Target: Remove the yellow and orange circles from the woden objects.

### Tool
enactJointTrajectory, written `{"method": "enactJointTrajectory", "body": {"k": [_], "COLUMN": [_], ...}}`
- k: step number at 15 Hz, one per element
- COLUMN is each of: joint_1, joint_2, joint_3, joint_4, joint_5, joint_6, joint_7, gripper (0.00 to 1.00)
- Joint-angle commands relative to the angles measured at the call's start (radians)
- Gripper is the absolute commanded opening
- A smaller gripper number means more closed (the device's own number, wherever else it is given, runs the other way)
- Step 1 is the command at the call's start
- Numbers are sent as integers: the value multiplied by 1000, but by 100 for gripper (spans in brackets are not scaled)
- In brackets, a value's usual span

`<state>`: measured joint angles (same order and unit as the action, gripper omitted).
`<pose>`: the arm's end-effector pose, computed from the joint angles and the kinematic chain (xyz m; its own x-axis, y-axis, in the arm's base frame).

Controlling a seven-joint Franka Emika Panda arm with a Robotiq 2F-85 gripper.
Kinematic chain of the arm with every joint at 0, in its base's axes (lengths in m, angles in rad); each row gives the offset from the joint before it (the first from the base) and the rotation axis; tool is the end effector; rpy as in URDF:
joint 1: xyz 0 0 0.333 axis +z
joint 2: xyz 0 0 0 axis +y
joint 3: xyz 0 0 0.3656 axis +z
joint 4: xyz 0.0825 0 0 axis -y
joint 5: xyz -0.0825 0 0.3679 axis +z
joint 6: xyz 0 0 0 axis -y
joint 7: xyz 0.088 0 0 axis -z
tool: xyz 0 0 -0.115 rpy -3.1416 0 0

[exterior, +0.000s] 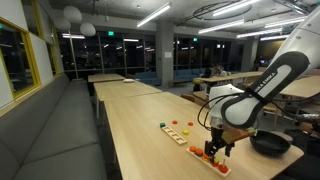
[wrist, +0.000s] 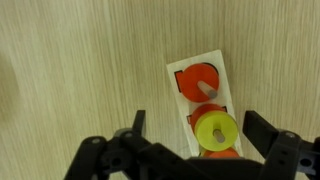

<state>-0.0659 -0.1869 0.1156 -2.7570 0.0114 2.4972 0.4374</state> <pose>0.3605 0.0169 0.3212 0.9189 -0.3898 -0.0604 -0.3876 -0.9207 0.0451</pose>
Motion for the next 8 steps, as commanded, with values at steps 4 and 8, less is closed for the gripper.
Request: {"method": "enactJointTrajectory", "body": {"k": [4,8], "joint_1": [9,11], "joint_2": [43,62], "joint_3": [-12,-16], "joint_4": [22,42], "joint_5": [-27,-27], "joint_6": [32,41], "joint_7": [28,30], "gripper": [100,100]}}
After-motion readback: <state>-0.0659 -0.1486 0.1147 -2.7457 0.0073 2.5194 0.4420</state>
